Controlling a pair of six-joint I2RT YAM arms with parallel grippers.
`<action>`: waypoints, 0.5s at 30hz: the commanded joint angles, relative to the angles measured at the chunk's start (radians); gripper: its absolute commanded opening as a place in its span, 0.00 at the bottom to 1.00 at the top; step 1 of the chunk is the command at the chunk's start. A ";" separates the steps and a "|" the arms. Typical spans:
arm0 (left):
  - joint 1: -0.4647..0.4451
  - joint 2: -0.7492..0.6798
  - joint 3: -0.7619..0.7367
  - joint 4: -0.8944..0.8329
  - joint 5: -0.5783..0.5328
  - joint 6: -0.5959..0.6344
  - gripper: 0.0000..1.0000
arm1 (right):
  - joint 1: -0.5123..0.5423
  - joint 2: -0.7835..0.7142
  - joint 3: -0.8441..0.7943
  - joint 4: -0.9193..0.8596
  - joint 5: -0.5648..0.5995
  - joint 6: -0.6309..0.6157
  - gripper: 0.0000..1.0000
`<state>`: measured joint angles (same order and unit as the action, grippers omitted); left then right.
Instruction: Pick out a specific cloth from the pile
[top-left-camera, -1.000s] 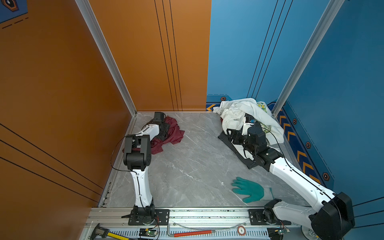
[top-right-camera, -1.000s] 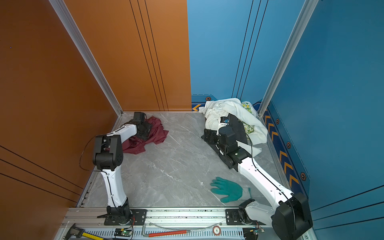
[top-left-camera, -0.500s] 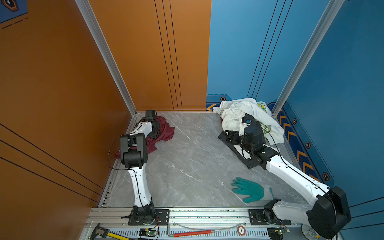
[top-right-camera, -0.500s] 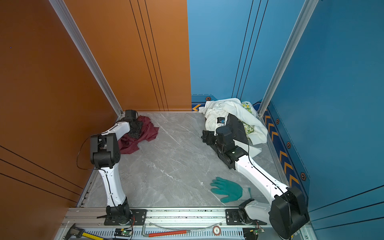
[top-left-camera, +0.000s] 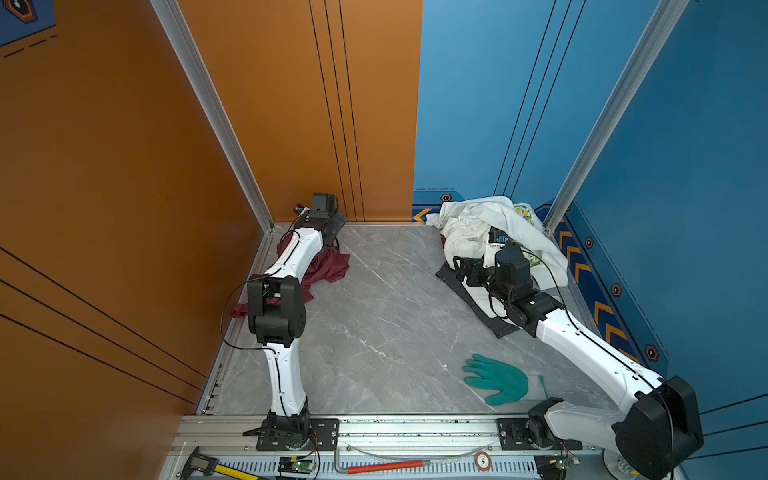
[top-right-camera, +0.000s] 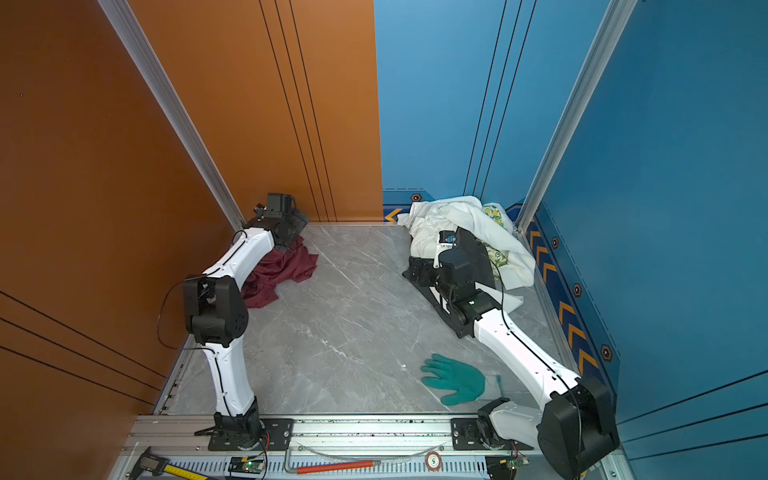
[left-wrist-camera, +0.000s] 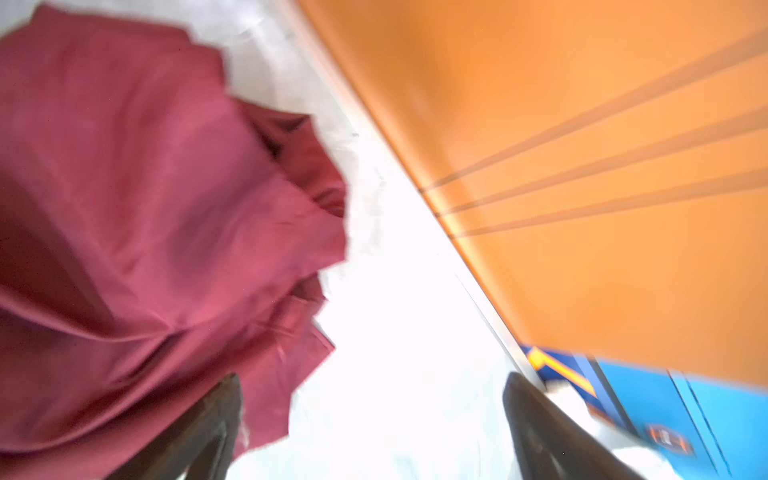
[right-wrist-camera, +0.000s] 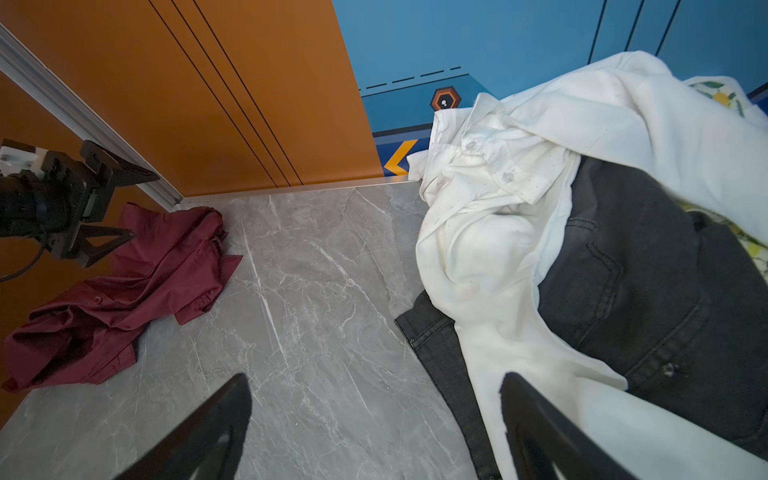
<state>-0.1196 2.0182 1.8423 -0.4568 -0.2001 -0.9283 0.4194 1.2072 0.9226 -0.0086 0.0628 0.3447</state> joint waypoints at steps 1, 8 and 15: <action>-0.025 -0.084 0.001 -0.032 -0.052 0.231 0.98 | -0.030 -0.058 -0.006 -0.015 -0.016 -0.050 0.98; -0.086 -0.329 -0.209 0.043 -0.049 0.589 0.98 | -0.107 -0.101 -0.024 -0.057 0.004 -0.131 1.00; -0.064 -0.685 -0.642 0.302 -0.062 0.815 0.98 | -0.175 -0.149 -0.088 -0.020 0.000 -0.143 1.00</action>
<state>-0.2089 1.4265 1.3140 -0.2844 -0.2466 -0.2661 0.2558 1.0935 0.8646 -0.0265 0.0570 0.2344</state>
